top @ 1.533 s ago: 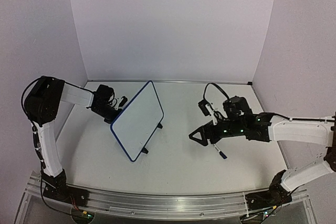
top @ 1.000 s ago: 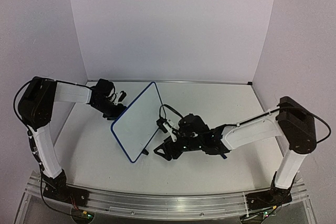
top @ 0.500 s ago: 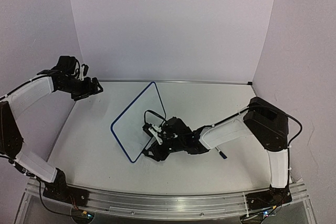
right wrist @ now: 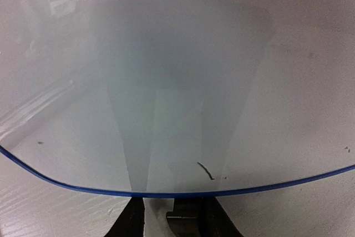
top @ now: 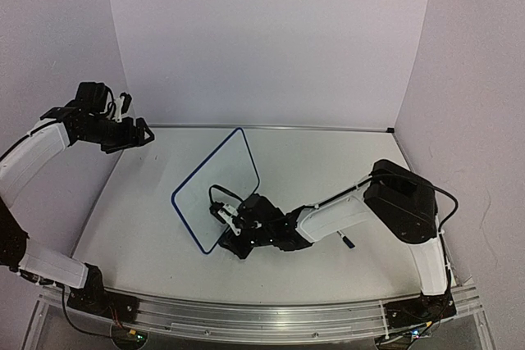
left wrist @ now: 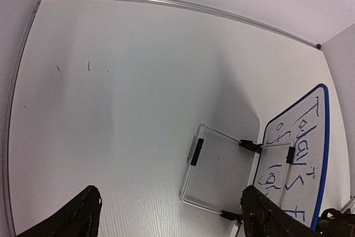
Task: Write a sentence on the whiteboard
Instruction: Move the whiteboard stand to the center of the board.
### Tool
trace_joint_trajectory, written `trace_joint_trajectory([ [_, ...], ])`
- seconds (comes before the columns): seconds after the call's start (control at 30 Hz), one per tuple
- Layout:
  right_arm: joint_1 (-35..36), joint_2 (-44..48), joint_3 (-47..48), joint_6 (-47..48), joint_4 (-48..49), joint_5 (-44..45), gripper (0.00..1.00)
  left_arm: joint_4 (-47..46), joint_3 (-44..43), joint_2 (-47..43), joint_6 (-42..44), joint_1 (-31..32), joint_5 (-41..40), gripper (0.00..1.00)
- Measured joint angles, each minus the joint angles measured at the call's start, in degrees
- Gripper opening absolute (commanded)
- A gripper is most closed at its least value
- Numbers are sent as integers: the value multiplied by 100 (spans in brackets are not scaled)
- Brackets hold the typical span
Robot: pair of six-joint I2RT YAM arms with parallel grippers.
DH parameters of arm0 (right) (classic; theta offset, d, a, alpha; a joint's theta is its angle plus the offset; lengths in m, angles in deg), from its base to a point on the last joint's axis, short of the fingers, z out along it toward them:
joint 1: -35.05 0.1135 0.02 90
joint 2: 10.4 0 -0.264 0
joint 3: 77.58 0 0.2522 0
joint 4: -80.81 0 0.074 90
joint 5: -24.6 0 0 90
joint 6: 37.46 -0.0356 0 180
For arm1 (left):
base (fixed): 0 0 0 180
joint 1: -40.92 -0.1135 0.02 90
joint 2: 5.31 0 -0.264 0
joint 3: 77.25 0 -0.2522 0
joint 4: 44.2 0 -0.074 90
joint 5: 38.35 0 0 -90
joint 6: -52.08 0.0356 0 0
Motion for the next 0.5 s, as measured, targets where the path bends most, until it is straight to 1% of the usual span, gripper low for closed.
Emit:
trace_joint_trajectory([
  [0.17, 92, -70, 0, -90, 164, 483, 11, -68, 177, -116, 52, 0, -221, 87],
  [0.3, 177, -114, 0, -105, 363, 785, 1, -114, 317, -116, 107, 0, -330, 87],
  [0.5, 319, -114, 0, -409, 407, 1414, 0, -151, 369, -114, 168, 0, -457, 87],
])
